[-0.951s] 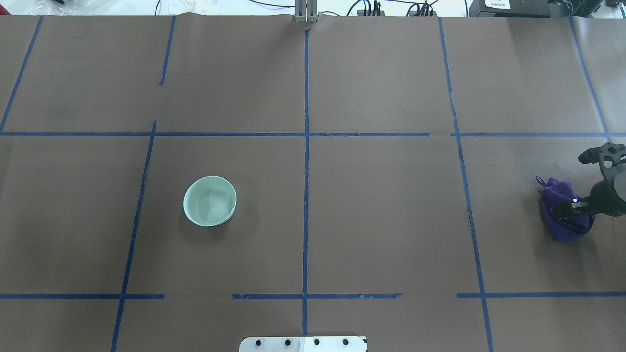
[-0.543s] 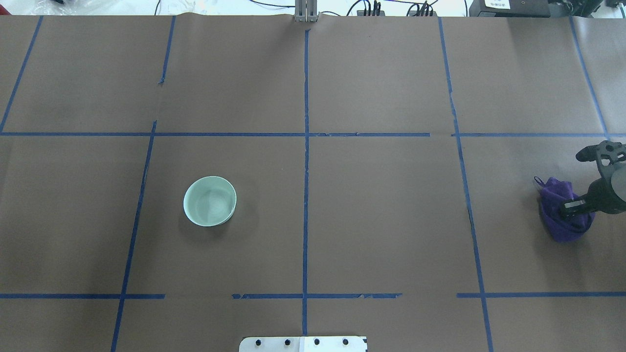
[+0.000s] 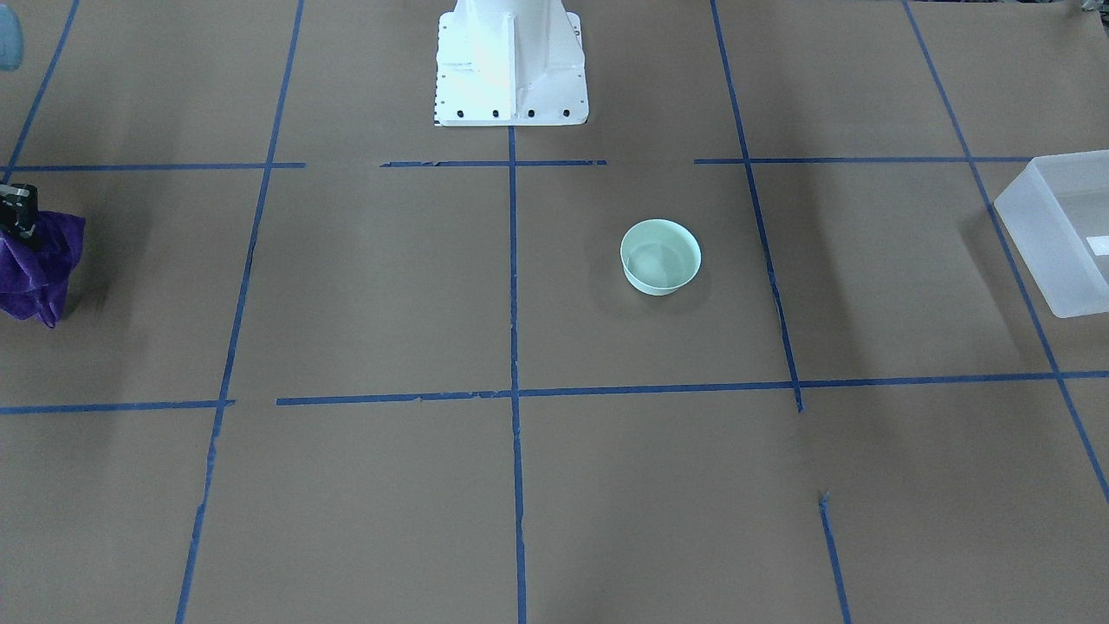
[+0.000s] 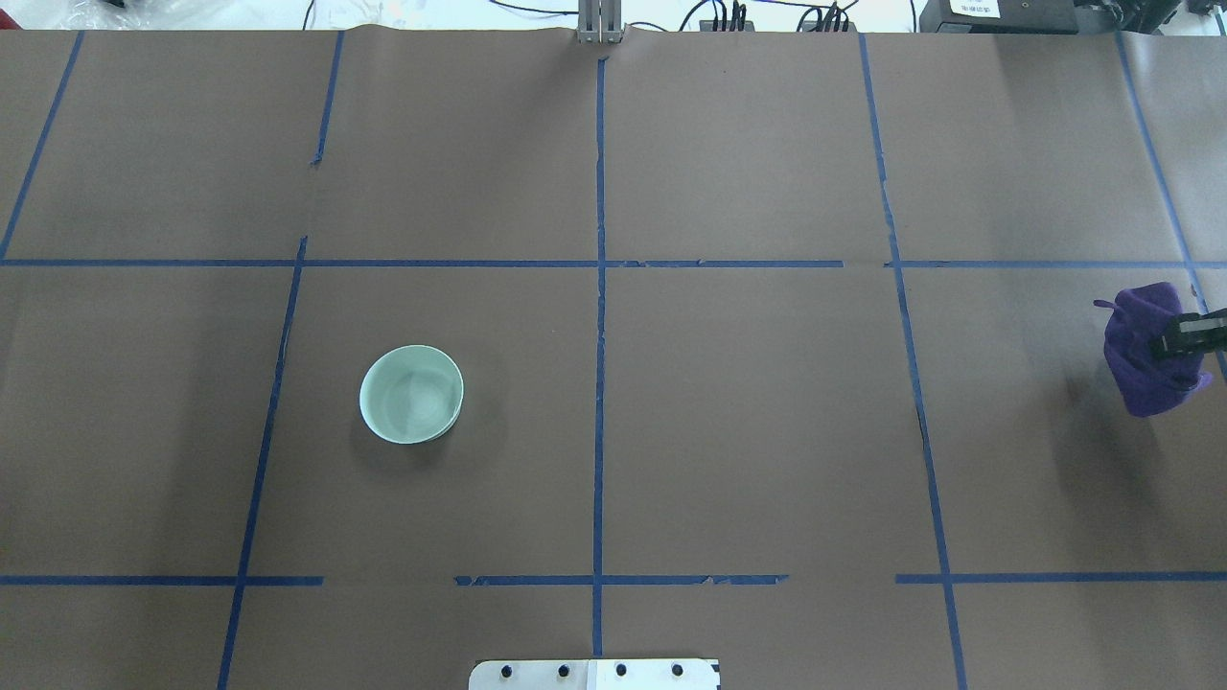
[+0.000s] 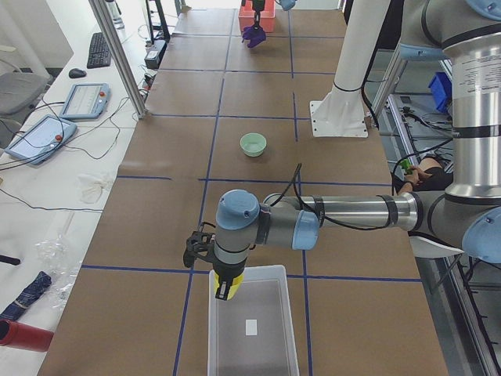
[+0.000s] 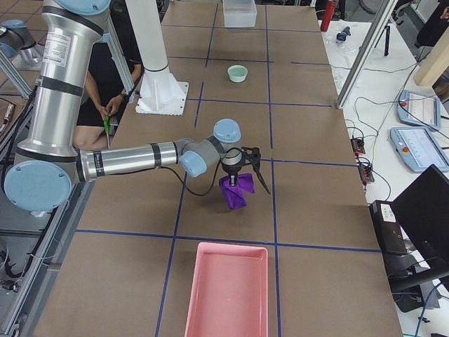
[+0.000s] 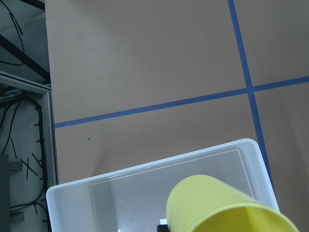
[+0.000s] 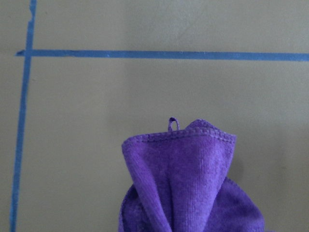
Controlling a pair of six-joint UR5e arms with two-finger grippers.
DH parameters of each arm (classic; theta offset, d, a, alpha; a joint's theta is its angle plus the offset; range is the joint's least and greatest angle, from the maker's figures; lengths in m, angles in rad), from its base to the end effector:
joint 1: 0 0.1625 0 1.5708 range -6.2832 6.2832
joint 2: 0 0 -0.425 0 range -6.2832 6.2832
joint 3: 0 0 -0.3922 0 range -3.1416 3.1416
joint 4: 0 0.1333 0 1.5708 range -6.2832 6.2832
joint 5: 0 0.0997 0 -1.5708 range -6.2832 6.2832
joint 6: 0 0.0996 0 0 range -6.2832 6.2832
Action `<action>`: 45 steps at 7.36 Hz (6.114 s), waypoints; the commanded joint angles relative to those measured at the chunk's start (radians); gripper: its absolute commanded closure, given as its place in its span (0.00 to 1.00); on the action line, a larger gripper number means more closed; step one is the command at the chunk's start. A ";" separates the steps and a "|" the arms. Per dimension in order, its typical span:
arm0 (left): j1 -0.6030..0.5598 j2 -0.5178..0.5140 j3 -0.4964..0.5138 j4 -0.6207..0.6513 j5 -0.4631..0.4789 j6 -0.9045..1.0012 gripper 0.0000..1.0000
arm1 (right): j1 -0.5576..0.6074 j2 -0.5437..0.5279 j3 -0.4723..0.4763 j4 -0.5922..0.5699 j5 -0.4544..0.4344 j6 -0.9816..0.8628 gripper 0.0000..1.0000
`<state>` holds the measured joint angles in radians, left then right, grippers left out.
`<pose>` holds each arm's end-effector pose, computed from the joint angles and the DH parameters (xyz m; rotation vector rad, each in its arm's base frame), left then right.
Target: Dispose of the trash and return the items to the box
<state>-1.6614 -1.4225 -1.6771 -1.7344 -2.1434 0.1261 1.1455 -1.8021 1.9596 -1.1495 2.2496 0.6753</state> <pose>-0.1187 -0.4292 0.6703 0.1794 0.5558 0.0693 -0.1071 -0.4079 0.5250 0.1290 -0.8515 0.0380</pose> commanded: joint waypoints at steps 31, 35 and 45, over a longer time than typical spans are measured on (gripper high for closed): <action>1.056 -0.354 -0.242 -0.274 0.204 -1.643 0.00 | 0.583 0.124 -0.473 -0.179 0.100 -0.733 0.00; 1.123 -0.432 -0.156 -0.198 0.296 -1.675 0.04 | 0.482 0.113 -0.334 -0.184 0.110 -0.499 0.00; 1.100 -0.427 -0.290 0.054 0.281 -1.662 1.00 | 0.381 0.124 -0.154 -0.398 0.134 -0.393 0.00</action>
<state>-0.5477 -1.8438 -1.8786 -1.8021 -1.8584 -1.5450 1.5279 -1.6867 1.8117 -1.5485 2.3802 0.2733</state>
